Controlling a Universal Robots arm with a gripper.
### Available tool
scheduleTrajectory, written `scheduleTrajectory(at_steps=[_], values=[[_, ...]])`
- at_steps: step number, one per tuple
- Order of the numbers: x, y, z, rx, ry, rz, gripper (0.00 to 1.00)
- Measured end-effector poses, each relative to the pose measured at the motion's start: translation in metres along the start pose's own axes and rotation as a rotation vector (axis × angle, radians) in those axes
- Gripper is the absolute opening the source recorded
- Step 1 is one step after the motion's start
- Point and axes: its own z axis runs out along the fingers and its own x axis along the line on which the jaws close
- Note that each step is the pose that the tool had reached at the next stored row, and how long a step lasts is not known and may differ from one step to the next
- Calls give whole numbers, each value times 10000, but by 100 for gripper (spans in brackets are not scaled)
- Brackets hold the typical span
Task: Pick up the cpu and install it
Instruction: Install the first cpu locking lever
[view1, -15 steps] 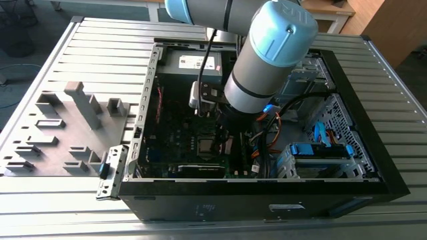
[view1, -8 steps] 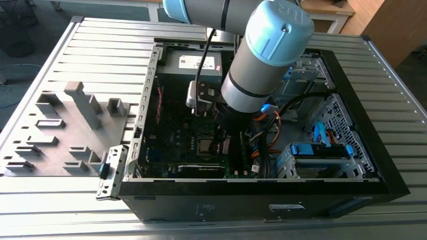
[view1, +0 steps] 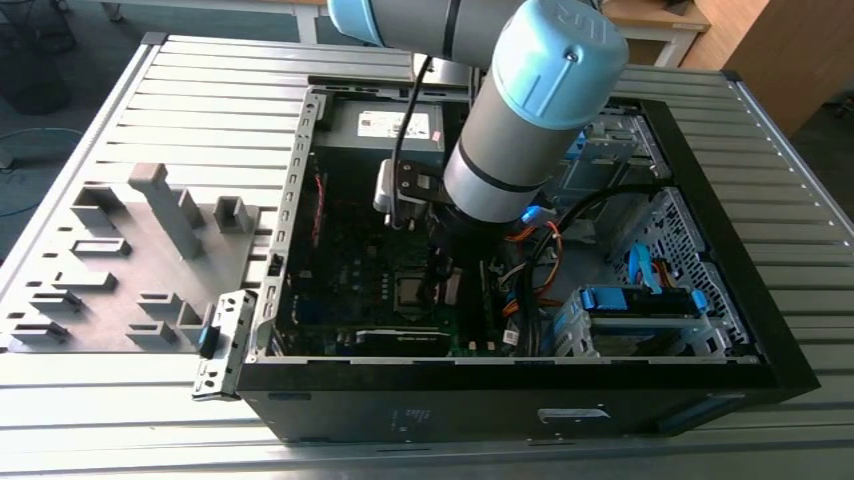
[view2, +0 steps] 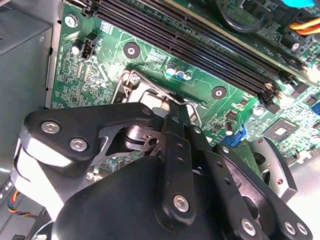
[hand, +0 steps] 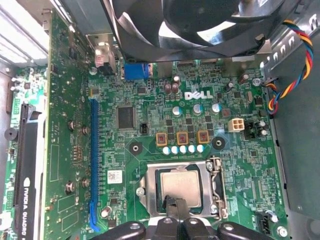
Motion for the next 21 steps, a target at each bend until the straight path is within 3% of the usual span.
scheduleTrajectory(at_steps=[5,10,21], values=[[-1,1,-10,-1,-10,-3,11],[0,16,-92,-10,-108,-20,11],[0,43,-188,-47,-471,-88,11]])
